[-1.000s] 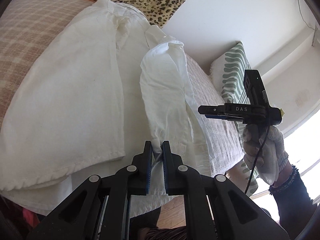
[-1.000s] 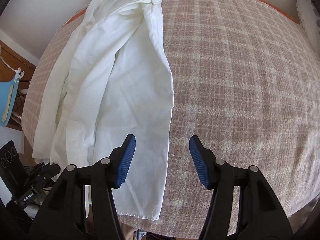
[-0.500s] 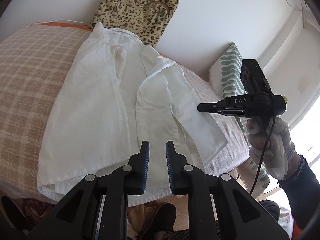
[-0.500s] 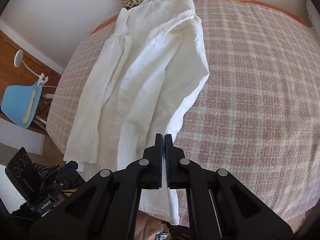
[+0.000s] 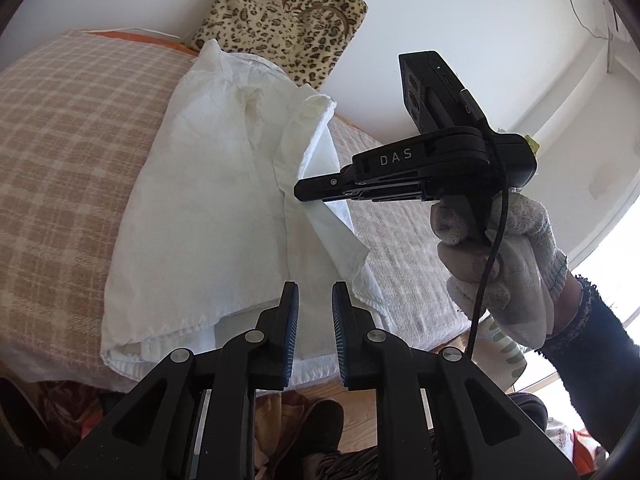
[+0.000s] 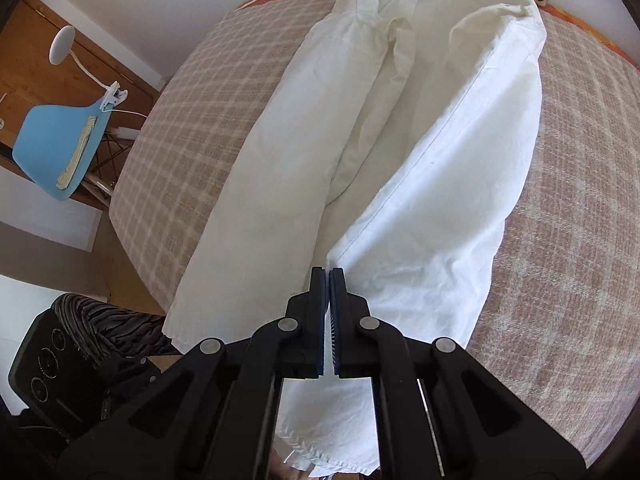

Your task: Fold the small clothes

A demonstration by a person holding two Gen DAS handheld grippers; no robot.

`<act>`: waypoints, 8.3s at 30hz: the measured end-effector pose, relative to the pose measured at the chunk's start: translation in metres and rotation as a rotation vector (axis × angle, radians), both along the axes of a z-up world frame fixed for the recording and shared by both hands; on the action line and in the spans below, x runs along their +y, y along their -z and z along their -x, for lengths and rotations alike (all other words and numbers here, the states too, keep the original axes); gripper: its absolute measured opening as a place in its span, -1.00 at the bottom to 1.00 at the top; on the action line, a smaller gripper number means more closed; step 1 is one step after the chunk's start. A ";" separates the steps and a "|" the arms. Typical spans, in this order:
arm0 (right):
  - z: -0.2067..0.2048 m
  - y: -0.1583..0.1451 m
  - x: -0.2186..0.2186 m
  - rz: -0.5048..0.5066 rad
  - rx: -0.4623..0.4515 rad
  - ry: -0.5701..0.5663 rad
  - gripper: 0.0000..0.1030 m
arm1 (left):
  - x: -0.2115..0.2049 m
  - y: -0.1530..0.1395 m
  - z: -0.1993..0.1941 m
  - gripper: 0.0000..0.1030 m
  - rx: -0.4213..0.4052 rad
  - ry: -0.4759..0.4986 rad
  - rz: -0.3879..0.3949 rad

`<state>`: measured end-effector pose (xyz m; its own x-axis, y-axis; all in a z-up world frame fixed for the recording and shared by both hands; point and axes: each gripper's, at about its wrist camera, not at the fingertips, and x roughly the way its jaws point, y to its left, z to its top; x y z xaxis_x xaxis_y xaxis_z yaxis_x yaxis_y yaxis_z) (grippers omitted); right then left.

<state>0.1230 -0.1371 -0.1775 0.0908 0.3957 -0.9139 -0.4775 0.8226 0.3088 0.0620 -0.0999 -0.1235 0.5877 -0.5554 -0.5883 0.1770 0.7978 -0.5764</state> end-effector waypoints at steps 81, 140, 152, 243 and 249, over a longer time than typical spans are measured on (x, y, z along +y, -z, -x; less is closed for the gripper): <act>0.121 0.016 -0.078 0.025 -0.158 0.042 -0.30 | 0.011 0.037 -0.017 -0.70 0.013 0.408 -0.426; 0.165 0.000 -0.116 0.046 -0.316 0.077 -0.83 | -0.059 0.022 -0.115 -0.24 0.149 0.524 -0.308; 0.167 -0.017 -0.114 -0.050 -0.303 0.109 -0.75 | -0.093 0.007 -0.131 -0.24 0.058 0.534 -0.300; -0.078 0.038 -0.134 -0.645 0.212 0.593 -0.80 | 0.099 0.042 -0.214 -0.87 0.241 0.061 0.246; -0.103 0.056 -0.134 -0.658 0.269 0.655 -0.80 | 0.100 0.051 -0.235 -0.86 0.267 0.057 0.212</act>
